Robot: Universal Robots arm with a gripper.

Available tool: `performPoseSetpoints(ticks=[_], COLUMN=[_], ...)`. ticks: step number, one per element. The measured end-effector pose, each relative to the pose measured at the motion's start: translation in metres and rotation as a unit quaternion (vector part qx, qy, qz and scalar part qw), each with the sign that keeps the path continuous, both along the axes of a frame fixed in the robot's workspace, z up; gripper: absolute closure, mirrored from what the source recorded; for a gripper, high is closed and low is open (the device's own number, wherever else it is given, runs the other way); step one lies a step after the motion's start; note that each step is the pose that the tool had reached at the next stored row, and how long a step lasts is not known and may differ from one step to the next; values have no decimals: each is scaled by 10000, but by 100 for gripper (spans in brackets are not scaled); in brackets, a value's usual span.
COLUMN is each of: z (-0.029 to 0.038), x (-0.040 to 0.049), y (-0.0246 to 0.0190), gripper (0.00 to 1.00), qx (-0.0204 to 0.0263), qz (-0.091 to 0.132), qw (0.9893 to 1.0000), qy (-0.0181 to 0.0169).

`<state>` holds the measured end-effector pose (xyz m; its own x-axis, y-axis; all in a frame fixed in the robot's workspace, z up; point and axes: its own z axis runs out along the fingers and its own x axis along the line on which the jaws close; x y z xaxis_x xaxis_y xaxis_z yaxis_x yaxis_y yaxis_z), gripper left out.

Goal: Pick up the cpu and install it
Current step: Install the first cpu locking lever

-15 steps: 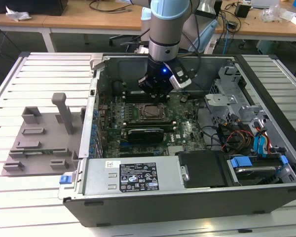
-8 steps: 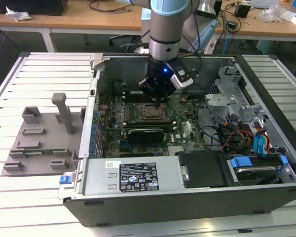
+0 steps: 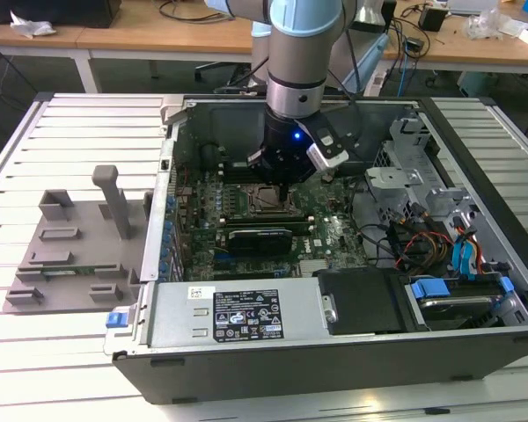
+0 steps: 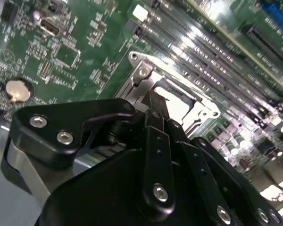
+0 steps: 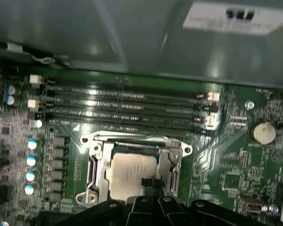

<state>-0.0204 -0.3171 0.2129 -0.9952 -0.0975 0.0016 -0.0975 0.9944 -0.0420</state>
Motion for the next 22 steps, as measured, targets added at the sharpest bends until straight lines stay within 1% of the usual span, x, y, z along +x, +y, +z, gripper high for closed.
performPoseSetpoints(ticks=[1,3,4,6,9,10,12,15,18,22], z=[17,129,169,219,265,302,345,453,505,513], x=[0,0,0,0,0,0,0,0,0,0], y=[-1,-1,-1,-1,-1,-1,0,-1,-1,-1], gripper=[89,89,89,89,89,89,89,89,89,89], qx=[0,0,1,0,0,-1,-3,-11,-11,-11], qz=[0,1,1,0,0,0,0,0,0,0], qw=[10000,10000,10000,10000,10000,10000,10000,10000,10000,10000], qy=[0,-6,-7,-7,-7,-7,-7,-7,-7,-7])
